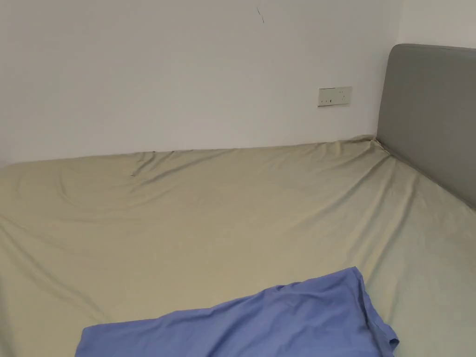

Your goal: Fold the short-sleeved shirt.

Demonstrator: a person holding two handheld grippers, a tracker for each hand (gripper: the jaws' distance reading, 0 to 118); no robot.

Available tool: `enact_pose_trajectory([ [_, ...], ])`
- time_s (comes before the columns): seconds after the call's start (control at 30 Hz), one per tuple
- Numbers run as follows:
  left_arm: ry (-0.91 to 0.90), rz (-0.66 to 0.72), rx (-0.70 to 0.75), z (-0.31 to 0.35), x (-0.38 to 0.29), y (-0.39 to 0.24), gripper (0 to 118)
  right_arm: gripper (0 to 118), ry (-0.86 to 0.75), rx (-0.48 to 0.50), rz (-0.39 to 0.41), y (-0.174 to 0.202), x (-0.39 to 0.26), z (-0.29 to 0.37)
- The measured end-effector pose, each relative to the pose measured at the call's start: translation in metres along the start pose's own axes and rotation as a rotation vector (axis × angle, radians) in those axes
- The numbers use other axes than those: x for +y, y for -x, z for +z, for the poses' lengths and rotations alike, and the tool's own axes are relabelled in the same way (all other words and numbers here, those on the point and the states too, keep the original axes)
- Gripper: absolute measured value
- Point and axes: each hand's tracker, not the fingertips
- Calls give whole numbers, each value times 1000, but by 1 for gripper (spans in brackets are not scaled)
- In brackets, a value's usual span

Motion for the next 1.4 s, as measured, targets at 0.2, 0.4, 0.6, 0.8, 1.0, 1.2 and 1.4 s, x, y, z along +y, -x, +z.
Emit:
enact_pose_trajectory([
  [0.2,-124,12,61,20,7,4,110,116,-178,-89,-4,15,20,56],
  [0.4,-516,237,-46,102,20,3,118,118,-514,104,-91,32,45,123],
  [0.6,-516,172,-79,108,39,-5,2,3,-566,131,-108,40,53,124],
  [0.8,-463,237,-164,52,100,21,0,1,-579,151,-130,46,54,118],
  [1.0,-308,205,-79,-39,202,41,0,1,-538,111,-99,50,66,101],
  [1.2,-139,119,-46,-119,257,37,69,1,-471,74,-97,52,74,81],
  [1.4,9,86,31,-177,257,36,102,1,-414,69,-101,54,71,67],
])
